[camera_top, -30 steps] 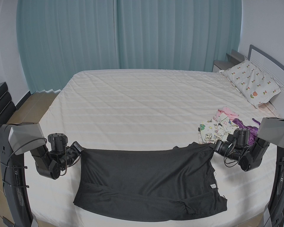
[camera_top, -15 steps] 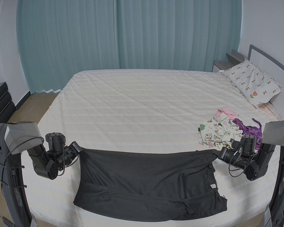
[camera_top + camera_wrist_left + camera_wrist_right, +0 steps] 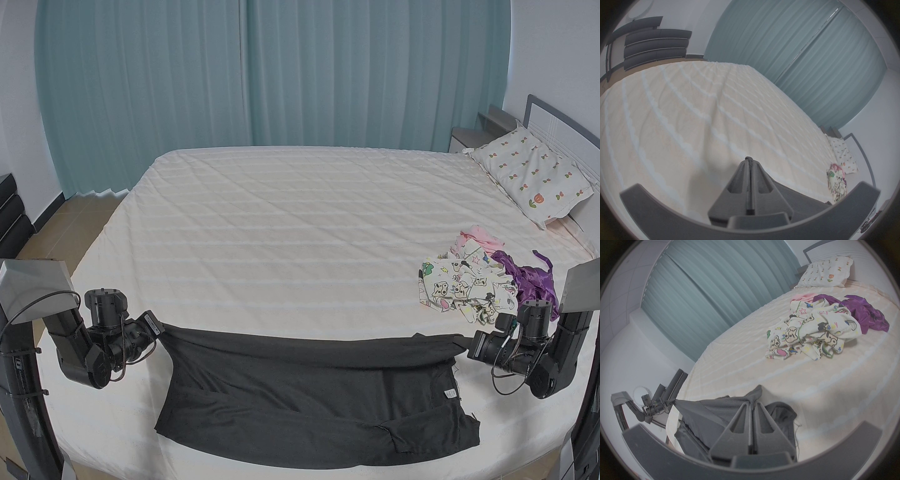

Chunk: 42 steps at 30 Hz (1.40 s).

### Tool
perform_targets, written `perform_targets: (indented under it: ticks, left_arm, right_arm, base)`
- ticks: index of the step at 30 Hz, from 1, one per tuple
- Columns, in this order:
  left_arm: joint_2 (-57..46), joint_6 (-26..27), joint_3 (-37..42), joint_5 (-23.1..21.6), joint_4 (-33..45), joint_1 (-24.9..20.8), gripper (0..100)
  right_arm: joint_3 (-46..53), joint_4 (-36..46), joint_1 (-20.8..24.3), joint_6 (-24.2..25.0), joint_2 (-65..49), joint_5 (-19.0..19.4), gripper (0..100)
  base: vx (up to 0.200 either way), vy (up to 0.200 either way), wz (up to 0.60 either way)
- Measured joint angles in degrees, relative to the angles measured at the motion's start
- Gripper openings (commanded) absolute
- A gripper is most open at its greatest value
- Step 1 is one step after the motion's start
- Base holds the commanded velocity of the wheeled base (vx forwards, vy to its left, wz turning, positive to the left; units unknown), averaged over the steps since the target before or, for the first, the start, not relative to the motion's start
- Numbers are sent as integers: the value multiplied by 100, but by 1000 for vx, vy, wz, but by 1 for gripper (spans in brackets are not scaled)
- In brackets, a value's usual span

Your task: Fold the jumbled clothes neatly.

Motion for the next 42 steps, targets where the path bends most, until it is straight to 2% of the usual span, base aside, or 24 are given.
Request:
perform_targets:
  ticks: [7,19,23,24,30,35,39,42]
  left_arm:
    - [-4,351,546,-238,-118,5,0]
    - [193,1501,1265,-222,-160,2,0]
    - [330,1670,1408,-208,-157,-2,0]
    - [356,1723,1432,-207,-156,-2,100]
    - [488,1997,1535,-196,-156,-15,100]
    - [538,2228,1734,-196,-283,-23,100]
    - [545,2191,1871,-191,-635,33,100]
    - [518,1966,1946,-208,-749,116,100]
  right_arm:
    - [514,-33,2,-610,20,55,0]
    - [1207,-39,13,-1658,299,30,0]
    - [1336,-35,51,-1836,457,2,0]
    - [1367,-33,56,-1872,488,-2,100]
    - [1488,-106,67,-1935,640,-5,100]
    - [1623,-600,9,-1921,695,-2,100]
    - [1719,-925,-149,-1829,714,28,100]
    - [1747,-939,-185,-1462,684,46,100]
  base:
    - [0,0,0]
    - [0,0,0]
    - [0,0,0]
    - [0,0,0]
    - [0,0,0]
    - [0,0,0]
    - [0,0,0]
    - [0,0,0]
